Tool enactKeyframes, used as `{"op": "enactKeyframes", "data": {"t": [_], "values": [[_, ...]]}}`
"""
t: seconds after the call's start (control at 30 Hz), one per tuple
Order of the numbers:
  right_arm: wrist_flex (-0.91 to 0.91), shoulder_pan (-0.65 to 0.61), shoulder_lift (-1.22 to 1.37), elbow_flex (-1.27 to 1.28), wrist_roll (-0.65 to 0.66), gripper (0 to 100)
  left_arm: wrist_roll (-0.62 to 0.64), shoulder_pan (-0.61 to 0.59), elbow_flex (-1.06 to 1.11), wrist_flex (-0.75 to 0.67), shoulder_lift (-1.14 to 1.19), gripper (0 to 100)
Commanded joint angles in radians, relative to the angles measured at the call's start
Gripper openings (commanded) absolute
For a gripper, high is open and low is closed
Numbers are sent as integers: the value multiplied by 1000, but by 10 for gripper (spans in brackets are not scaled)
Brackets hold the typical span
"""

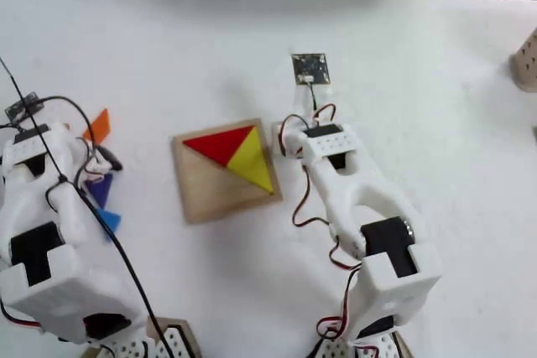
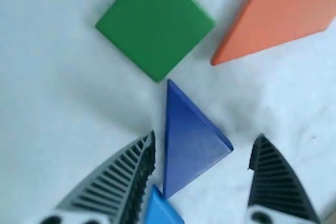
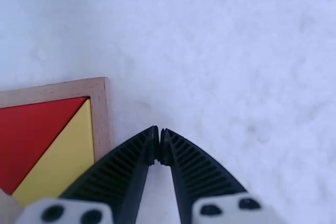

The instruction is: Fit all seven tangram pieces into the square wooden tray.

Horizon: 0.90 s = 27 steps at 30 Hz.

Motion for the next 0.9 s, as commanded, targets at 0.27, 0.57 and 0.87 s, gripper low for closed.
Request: {"op": "enactKeyframes", "data": {"t": [0.27, 0.57, 0.87], "values": [[7, -4, -61, -5, -5, 21, 6, 39, -35, 6, -4, 104], [7, -4, -61, -5, -5, 21, 6, 39, -35, 6, -4, 150], [7, -4, -61, -5, -5, 21, 5, 39, -43, 6, -12, 146]]}}
